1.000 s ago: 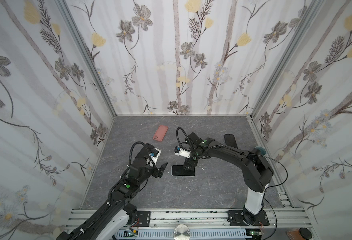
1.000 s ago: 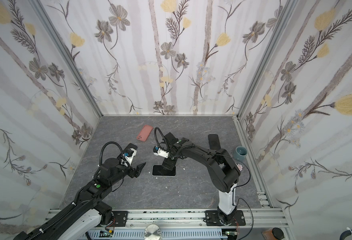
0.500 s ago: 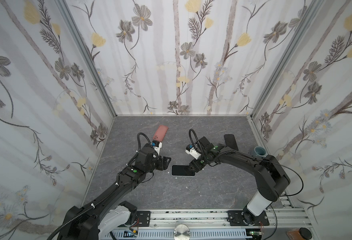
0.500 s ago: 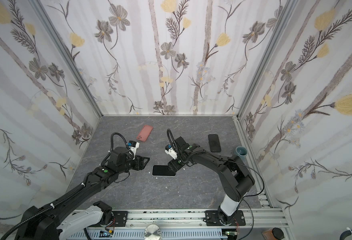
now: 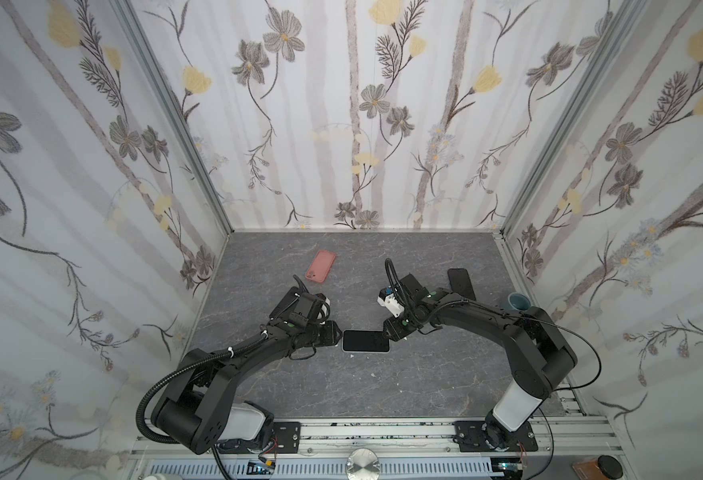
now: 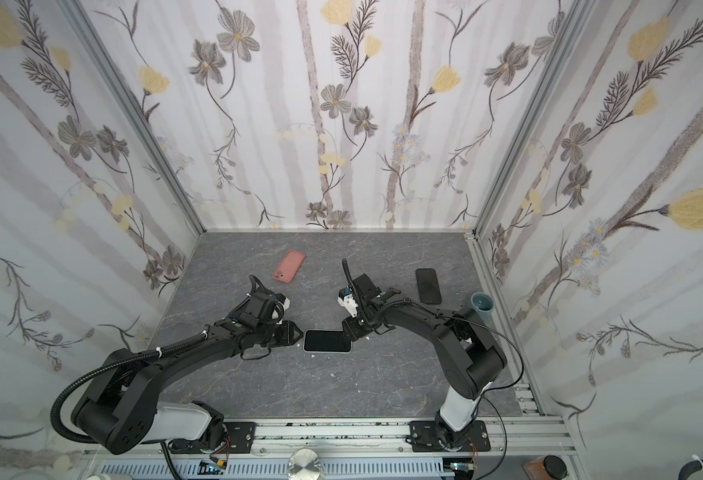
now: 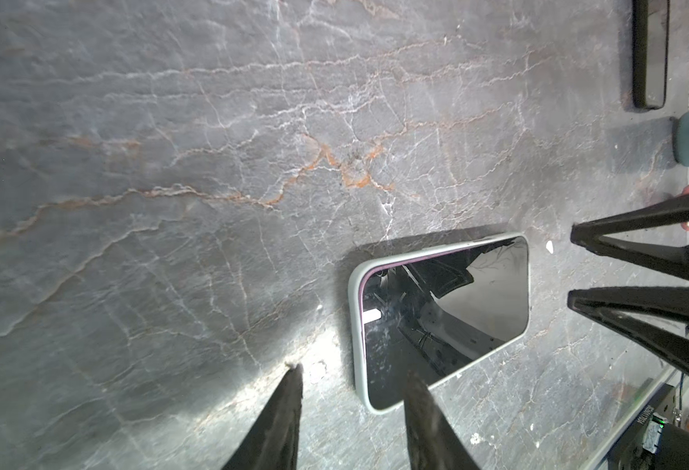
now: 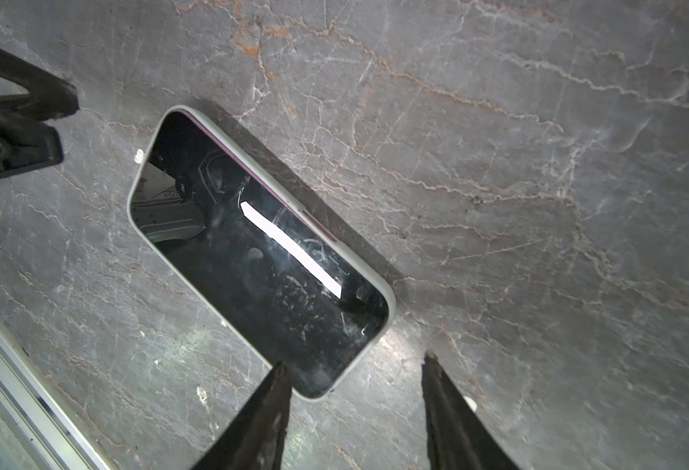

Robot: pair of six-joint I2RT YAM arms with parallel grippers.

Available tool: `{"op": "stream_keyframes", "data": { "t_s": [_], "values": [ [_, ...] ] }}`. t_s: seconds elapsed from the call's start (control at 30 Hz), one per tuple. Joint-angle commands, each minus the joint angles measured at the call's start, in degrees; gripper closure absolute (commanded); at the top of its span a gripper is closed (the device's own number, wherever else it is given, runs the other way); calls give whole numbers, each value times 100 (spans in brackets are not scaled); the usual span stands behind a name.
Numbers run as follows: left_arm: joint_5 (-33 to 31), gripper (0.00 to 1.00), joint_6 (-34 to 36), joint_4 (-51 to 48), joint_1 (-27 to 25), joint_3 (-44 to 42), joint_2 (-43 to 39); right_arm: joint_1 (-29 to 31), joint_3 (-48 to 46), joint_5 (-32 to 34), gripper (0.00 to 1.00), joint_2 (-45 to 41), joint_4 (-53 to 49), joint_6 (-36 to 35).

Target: Put the phone into the phone case

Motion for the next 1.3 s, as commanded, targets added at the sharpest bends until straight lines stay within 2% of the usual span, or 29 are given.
{"op": "stream_keyframes", "data": {
  "t_s": [0.0,0.13,0.4,0.6,0.8,0.93,1.0,1.27],
  "values": [
    [50,62,5,159,-7,46,185,-2,-21,-82,48,73,33,103],
    [-5,64,17,250,-14,82,408,0,47,-287,55,268,-85,86],
    [-71,64,-10,441,-33,256,568,-9,37,-443,62,488,-180,63],
    [-149,64,62,339,-42,431,833,-12,42,-487,62,648,-237,41],
    [-194,72,117,370,-95,446,981,-12,34,-537,64,681,-272,-1],
    [-178,85,177,327,-112,472,1101,-12,41,-550,64,690,-273,-20],
    [-163,86,200,288,-131,508,1159,-16,36,-607,67,716,-288,-57],
    [-407,90,318,122,-243,501,1232,-20,7,-643,67,789,-343,-108]
  ]
}}
